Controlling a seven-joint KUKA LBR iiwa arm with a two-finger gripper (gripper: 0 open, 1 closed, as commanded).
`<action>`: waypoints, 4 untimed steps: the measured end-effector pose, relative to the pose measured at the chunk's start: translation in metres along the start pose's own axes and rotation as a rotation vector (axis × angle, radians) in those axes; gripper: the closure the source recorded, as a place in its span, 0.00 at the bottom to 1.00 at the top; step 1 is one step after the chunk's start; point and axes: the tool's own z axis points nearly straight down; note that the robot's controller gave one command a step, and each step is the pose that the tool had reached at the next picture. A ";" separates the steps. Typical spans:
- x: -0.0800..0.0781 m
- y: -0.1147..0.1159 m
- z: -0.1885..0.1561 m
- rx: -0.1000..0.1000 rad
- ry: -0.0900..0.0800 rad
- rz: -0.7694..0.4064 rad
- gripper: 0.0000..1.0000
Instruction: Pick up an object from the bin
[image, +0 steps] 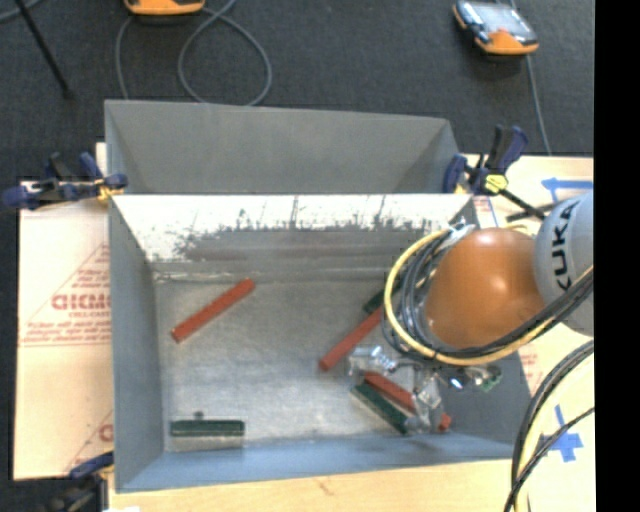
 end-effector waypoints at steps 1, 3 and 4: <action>-0.019 -0.029 0.037 0.001 -0.005 -0.586 0.00; -0.093 -0.040 -0.020 -0.004 -0.003 -0.023 0.00; -0.079 -0.106 0.037 0.007 -0.006 -0.343 0.00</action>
Offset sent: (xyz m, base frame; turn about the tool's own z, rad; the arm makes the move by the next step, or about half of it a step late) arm 0.0322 -0.0088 -0.0381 -0.5874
